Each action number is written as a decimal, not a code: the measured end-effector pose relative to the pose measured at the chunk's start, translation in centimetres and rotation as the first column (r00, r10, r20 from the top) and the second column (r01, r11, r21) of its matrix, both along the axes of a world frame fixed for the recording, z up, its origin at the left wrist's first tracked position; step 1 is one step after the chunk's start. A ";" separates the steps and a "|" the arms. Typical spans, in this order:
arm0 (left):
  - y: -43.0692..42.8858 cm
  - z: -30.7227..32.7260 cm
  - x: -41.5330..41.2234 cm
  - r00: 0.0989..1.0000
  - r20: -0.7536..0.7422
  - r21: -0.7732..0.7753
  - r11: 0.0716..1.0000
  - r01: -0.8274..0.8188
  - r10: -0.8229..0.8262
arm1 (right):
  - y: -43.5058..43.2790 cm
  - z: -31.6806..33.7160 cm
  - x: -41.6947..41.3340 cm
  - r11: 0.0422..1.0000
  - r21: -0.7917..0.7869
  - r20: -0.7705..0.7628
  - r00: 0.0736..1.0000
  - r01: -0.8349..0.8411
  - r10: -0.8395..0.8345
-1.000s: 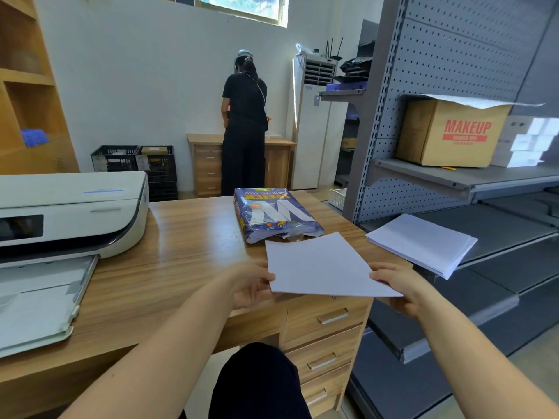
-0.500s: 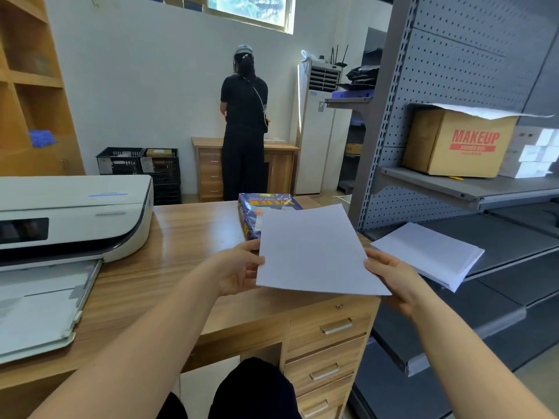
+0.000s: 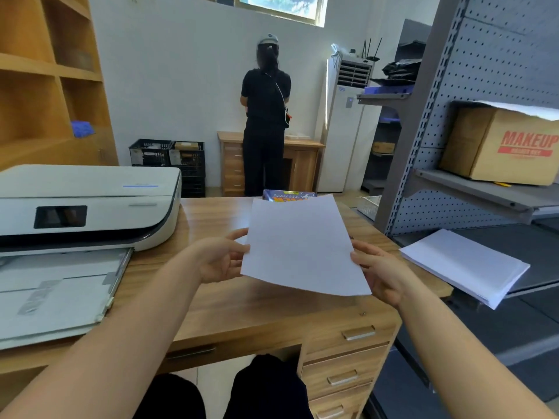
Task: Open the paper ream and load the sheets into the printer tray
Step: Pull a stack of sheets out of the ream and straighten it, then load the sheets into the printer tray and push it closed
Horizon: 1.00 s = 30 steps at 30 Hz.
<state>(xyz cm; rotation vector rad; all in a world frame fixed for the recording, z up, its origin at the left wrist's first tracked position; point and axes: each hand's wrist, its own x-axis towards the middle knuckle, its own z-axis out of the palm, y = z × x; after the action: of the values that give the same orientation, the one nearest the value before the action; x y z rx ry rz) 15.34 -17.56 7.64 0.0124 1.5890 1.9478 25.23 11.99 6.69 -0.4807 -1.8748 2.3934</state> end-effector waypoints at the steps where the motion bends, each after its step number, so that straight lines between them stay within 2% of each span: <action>1: -0.4 0.0 -0.1 1.000 -0.002 0.005 1.000 -0.005 0.005 | -0.3 0.1 -0.3 1.000 -0.004 0.002 1.000 -0.012 0.012; 16: -8.4 0.4 -0.1 0.980 -0.008 0.062 0.978 -0.199 0.200 | -7.0 0.2 -5.9 0.963 -0.080 -0.055 0.966 -0.258 0.254; 25: -14.5 0.0 0.8 0.962 -0.030 0.031 0.962 -0.270 0.271 | -12.5 -0.8 -8.5 0.943 -0.173 -0.043 0.959 -0.283 0.280; 30: -18.0 -0.3 1.6 0.941 0.007 0.018 0.941 -0.339 0.338 | -16.1 -1.1 -8.4 0.920 -0.208 -0.043 0.943 -0.332 0.331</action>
<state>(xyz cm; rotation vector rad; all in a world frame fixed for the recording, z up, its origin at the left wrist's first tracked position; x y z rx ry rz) 16.92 -35.53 7.33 -0.2748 1.6558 2.2191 16.80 -4.10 5.59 -0.1726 -1.8321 2.8257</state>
